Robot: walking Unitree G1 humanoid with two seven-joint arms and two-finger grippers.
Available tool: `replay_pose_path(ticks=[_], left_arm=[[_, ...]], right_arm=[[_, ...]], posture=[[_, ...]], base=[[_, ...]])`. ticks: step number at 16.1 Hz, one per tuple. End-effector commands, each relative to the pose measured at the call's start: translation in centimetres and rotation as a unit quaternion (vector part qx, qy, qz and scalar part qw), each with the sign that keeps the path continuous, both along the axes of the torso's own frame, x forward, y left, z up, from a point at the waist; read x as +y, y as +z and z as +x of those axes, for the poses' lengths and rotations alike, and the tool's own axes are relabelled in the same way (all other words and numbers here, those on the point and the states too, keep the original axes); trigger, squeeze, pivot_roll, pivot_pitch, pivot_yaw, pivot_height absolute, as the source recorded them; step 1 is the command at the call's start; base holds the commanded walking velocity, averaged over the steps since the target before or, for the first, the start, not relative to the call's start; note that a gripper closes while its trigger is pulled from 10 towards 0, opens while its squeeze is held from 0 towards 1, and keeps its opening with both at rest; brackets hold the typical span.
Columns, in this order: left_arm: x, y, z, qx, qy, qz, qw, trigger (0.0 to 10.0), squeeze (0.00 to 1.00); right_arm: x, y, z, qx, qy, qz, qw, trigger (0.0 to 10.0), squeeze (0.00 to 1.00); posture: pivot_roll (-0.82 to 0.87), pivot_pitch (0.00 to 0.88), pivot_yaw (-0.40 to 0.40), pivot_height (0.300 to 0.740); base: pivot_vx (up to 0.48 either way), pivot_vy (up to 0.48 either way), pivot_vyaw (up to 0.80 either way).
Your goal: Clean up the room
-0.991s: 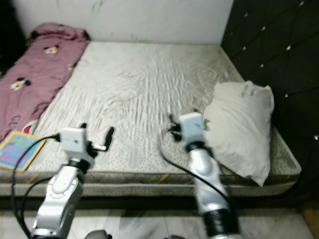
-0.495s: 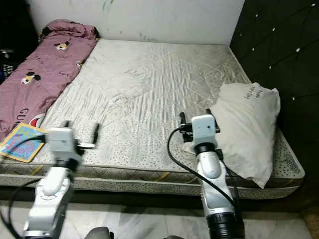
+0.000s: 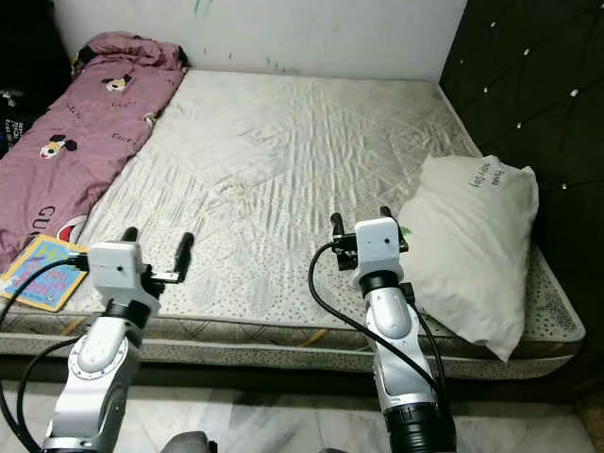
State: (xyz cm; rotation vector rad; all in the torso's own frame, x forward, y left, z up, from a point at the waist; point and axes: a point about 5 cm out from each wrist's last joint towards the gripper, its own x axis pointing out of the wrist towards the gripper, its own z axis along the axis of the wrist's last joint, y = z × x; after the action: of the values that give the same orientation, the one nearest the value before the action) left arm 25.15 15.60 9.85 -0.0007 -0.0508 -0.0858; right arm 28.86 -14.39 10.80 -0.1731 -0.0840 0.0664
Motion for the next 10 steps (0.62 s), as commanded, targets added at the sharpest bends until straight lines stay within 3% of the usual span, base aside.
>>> replay_pose_path(ticks=[1,10], left_arm=[[-0.09,0.21,-0.03,-0.003,-0.007,-0.002,1.000,10.0,0.00],[-0.68,0.13,0.10,0.004,-0.029,-0.007,1.000,10.0,0.00]], right_arm=[[0.08,0.19,0.01,0.000,0.002,0.000,1.000,10.0,0.00],[0.23,0.12,0.06,0.005,0.002,-0.003,1.000,10.0,0.00]], posture=[[0.06,0.000,-0.023,0.740],[0.06,0.000,-0.022,0.740]], base=[[0.394,0.000,0.00],[0.400,0.000,0.00]])
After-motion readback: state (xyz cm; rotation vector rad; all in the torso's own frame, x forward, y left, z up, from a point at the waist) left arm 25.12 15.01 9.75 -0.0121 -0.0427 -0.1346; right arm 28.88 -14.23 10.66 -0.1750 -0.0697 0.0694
